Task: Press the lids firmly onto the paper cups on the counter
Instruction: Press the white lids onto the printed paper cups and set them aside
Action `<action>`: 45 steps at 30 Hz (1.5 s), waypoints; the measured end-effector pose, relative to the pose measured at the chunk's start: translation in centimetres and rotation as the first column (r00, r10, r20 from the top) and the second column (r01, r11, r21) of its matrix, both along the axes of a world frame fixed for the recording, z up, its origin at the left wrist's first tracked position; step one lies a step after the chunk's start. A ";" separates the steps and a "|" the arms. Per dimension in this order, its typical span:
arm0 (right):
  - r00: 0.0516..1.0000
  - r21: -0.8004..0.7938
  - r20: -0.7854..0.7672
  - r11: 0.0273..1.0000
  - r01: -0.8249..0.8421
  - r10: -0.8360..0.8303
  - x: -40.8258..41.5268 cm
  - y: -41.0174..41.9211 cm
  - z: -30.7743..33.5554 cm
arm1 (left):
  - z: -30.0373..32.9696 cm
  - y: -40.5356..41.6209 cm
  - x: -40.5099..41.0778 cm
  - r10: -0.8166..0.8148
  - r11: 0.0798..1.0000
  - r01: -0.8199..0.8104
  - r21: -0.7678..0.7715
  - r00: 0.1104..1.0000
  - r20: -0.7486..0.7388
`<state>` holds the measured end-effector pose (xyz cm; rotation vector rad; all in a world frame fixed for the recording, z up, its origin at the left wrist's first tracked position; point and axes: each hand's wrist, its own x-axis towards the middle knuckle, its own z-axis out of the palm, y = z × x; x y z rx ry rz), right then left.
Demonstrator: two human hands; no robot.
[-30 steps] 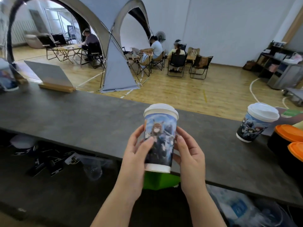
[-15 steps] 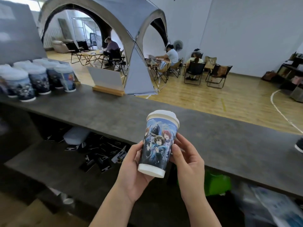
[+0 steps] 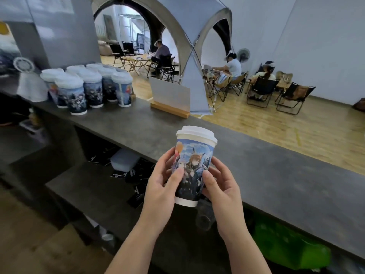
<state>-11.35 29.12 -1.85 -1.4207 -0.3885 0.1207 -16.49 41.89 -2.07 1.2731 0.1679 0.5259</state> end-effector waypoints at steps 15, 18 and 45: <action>0.991 -0.036 -0.034 0.991 -0.131 0.129 11.0 19.9 -1.7 | 0.5 19.4 8.6 0.154 0.985 -0.140 0.103 0.977 -0.147; 0.993 -0.082 -0.028 0.990 -0.113 0.111 12.1 23.1 -2.2 | -0.2 22.5 9.3 0.194 0.967 -0.165 0.196 0.971 -0.138; 0.980 -0.198 0.057 0.960 0.200 -0.192 21.0 46.7 -3.0 | -3.6 44.3 20.8 0.052 0.998 -0.053 0.030 0.998 0.033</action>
